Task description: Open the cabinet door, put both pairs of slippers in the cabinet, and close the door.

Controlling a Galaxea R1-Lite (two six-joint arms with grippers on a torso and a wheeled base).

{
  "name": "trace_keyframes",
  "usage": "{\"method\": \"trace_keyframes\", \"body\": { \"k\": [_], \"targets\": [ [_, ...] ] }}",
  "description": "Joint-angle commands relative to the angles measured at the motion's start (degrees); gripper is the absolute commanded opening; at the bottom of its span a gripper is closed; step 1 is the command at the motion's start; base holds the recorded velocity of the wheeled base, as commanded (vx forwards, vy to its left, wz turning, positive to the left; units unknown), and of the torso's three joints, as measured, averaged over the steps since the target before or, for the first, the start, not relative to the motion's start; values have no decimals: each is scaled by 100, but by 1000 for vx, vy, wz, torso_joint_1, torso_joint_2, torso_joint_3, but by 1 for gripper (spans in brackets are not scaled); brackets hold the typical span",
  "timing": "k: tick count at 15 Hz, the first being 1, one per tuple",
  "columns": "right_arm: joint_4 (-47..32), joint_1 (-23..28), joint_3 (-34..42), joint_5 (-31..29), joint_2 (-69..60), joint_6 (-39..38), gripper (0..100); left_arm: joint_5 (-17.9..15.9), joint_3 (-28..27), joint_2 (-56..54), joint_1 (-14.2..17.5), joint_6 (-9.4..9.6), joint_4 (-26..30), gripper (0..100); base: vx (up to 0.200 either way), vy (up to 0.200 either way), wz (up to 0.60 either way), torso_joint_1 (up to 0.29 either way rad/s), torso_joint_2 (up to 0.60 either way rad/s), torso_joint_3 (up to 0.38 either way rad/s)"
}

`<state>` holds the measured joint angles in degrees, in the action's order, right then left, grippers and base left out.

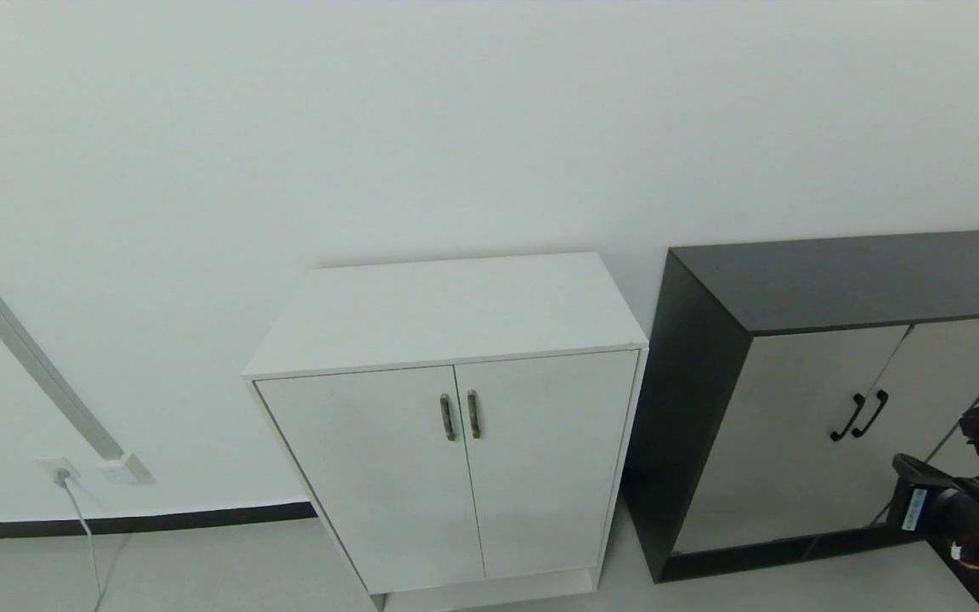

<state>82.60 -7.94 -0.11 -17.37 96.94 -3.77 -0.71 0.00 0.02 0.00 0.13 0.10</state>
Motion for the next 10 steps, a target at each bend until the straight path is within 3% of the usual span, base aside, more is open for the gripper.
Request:
{"method": "trace_keyframes", "body": {
  "k": [1, 2, 4, 10],
  "targets": [
    [-491, 82, 11, -3, -879, -1, 0, 0, 0, -2, 0, 4, -1, 0, 0, 0, 0, 0, 0, 0],
    [-1581, 90, 2, -3, -1889, 8, 0, 0, 0, 6, 0, -5, -1, 0, 0, 0, 0, 0, 0, 0],
    [-2609, 152, -24, -3, -2733, 8, 0, 0, 0, 6, 0, 4, -1, 0, 0, 0, 0, 0, 0, 0],
    [-4921, 345, -86, 67, -4921, 16, 0, 0, 0, -2, 0, -5, -1, 0, 0, 0, 0, 0, 0, 0]
  ]
}}
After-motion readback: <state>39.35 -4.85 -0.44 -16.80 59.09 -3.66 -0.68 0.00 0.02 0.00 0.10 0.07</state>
